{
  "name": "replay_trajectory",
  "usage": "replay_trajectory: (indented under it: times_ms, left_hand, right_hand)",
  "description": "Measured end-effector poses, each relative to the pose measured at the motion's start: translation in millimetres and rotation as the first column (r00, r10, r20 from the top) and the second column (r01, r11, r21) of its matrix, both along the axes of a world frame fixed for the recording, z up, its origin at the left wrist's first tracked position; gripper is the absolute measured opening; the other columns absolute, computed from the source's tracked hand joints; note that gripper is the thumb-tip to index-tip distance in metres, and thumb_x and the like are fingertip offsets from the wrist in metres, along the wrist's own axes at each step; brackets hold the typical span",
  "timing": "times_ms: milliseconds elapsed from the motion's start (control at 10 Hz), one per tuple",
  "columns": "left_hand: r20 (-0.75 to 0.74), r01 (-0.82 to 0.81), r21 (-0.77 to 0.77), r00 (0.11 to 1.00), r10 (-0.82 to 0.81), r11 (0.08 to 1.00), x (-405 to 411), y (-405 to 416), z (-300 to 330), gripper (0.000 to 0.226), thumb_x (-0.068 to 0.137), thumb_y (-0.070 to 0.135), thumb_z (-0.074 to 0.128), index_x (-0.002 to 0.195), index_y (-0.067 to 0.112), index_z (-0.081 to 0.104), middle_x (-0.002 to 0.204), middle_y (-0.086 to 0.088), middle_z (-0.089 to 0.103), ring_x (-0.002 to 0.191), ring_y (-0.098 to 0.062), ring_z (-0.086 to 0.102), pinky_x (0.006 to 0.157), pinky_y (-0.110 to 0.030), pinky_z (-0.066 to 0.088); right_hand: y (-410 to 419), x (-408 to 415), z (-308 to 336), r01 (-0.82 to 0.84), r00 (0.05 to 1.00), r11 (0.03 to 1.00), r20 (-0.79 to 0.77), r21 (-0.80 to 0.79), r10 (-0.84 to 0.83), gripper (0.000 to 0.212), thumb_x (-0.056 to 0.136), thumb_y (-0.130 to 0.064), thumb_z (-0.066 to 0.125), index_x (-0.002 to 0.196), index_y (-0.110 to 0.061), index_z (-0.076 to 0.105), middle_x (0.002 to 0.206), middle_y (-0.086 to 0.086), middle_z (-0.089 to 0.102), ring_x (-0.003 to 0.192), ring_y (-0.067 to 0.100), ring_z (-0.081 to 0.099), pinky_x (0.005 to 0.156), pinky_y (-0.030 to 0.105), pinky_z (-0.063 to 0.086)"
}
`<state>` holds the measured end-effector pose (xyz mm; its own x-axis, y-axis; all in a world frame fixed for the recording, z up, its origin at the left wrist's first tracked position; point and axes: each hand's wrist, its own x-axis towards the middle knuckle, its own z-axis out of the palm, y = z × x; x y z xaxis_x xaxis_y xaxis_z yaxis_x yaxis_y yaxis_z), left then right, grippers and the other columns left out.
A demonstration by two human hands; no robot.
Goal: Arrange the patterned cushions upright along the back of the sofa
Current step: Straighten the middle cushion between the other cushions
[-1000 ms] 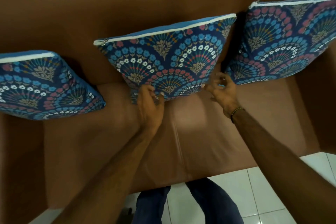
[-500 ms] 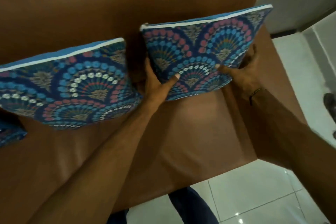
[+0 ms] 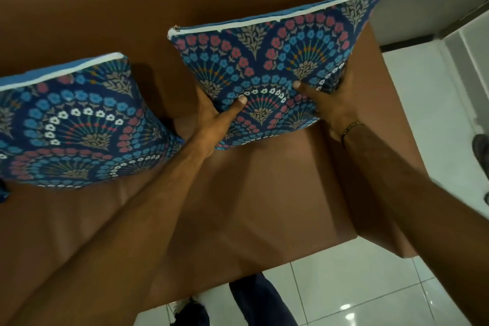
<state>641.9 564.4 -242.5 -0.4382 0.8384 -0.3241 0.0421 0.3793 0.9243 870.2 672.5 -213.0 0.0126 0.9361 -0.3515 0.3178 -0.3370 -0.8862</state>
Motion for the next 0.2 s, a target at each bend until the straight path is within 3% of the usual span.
replay_trajectory:
  times_ms: [100,200]
  left_hand:
    - [-0.043,-0.006,0.001,0.999,0.006,1.0,-15,-17,29,0.105,0.088,0.036,0.084,0.164,0.026,0.013,0.16,0.01,0.038,0.141,-0.005,0.041,0.117,-0.016,0.038]
    - [-0.1,-0.015,0.041,0.995,0.019,0.999,-31,-31,50,0.096,0.089,0.042,0.08,0.163,0.028,0.021,0.163,-0.002,0.042,0.143,-0.019,0.049,0.12,-0.043,0.045]
  right_hand:
    - [-24,-23,10,0.066,0.996,0.998,0.056,-0.022,-0.065,0.103,0.07,-0.047,0.092,0.155,-0.026,0.037,0.139,-0.006,0.066,0.126,0.017,0.067,0.105,0.043,0.058]
    - [-44,-47,24,0.027,0.994,0.998,0.103,-0.059,-0.021,0.094,0.079,-0.045,0.086,0.155,-0.02,0.036,0.139,0.0,0.063,0.131,0.027,0.063,0.109,0.047,0.054]
